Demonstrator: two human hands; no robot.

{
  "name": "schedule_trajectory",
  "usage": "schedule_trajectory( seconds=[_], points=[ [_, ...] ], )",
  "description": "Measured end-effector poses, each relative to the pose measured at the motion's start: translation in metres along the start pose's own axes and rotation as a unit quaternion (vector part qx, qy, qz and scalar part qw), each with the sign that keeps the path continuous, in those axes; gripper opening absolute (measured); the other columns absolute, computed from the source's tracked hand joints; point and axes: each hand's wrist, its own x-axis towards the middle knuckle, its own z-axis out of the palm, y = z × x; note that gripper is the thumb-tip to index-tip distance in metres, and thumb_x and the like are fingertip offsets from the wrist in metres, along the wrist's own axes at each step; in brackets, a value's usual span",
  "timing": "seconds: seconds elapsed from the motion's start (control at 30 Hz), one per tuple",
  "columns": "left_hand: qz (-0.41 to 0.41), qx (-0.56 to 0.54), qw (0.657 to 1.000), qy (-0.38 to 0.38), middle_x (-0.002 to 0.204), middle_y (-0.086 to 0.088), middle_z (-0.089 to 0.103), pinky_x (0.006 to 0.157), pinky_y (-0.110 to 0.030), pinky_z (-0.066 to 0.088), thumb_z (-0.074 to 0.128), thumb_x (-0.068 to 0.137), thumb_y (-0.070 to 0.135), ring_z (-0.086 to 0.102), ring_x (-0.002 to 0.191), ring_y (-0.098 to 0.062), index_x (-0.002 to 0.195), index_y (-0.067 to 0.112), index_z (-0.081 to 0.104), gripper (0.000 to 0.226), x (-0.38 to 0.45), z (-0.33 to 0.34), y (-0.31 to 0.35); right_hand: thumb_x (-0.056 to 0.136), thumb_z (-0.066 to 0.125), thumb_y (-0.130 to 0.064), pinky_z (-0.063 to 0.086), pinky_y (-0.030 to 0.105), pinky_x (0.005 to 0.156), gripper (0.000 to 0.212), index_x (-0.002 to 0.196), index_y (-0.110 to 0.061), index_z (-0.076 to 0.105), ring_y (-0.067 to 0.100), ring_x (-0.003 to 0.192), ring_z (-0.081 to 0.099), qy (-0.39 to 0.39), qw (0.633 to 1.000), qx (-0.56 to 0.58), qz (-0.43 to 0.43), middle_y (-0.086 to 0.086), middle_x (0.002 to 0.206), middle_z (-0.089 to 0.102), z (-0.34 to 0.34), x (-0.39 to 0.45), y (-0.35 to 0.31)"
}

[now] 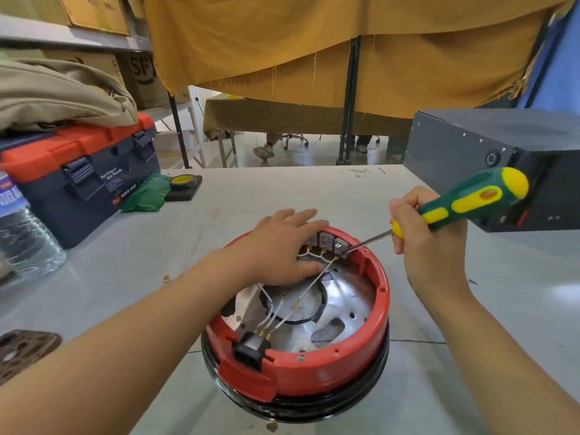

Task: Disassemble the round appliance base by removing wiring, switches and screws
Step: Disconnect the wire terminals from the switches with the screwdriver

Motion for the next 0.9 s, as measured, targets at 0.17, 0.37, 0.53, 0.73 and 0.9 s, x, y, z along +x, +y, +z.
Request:
schedule_trajectory(
  seconds=[0.17, 0.37, 0.53, 0.73, 0.9],
  points=[
    [0.012, 0.029, 1.000, 0.002, 0.153, 0.010, 0.021, 0.108, -0.044, 0.032, 0.047, 0.087, 0.057, 0.031, 0.133, -0.026, 0.148, 0.038, 0.015, 0.072, 0.003, 0.006, -0.007, 0.081, 0.056, -0.019, 0.035, 0.012, 0.049, 0.031, 0.054, -0.014, 0.043, 0.007, 0.043, 0.044, -0.019, 0.998, -0.054, -0.038, -0.009, 0.043, 0.046, 0.002, -0.002, -0.001],
    [-0.009, 0.046, 0.998, 0.031, 0.148, 0.011, 0.027, 0.101, -0.043, 0.037, 0.045, 0.087, 0.058, 0.037, 0.125, -0.027, 0.147, 0.039, 0.016, 0.069, -0.004, 0.011, -0.006, 0.083, 0.057, -0.024, 0.035, 0.008, 0.051, 0.029, 0.057, -0.020, 0.046, 0.004, 0.045, 0.050, -0.041, 0.995, -0.076, -0.056, -0.015, 0.044, 0.051, 0.004, -0.006, -0.001],
    [-0.018, 0.034, 0.998, 0.057, 0.149, 0.012, 0.025, 0.102, -0.041, 0.034, 0.045, 0.087, 0.057, 0.033, 0.127, -0.026, 0.146, 0.041, 0.016, 0.068, -0.006, 0.017, -0.007, 0.084, 0.057, -0.026, 0.034, 0.007, 0.052, 0.031, 0.056, -0.021, 0.046, 0.003, 0.045, 0.050, -0.054, 0.991, -0.096, -0.072, -0.016, 0.044, 0.051, 0.006, -0.008, -0.001],
    [-0.006, -0.033, 0.997, 0.070, 0.150, 0.008, 0.026, 0.112, -0.033, 0.022, 0.053, 0.088, 0.050, 0.025, 0.135, -0.020, 0.147, 0.036, 0.021, 0.068, -0.008, 0.019, -0.009, 0.084, 0.056, -0.024, 0.033, 0.004, 0.053, 0.030, 0.057, -0.026, 0.044, -0.001, 0.047, 0.051, -0.066, 0.988, -0.107, -0.093, -0.018, 0.045, 0.052, 0.007, -0.010, -0.003],
    [0.005, -0.077, 0.995, 0.070, 0.150, 0.005, 0.029, 0.110, -0.025, 0.018, 0.058, 0.087, 0.041, 0.024, 0.136, -0.016, 0.146, 0.031, 0.027, 0.067, -0.010, 0.017, -0.010, 0.083, 0.055, -0.017, 0.031, 0.003, 0.052, 0.029, 0.058, -0.023, 0.044, -0.002, 0.049, 0.048, -0.076, 0.983, -0.121, -0.112, -0.011, 0.045, 0.042, 0.009, -0.012, -0.002]
  ],
)
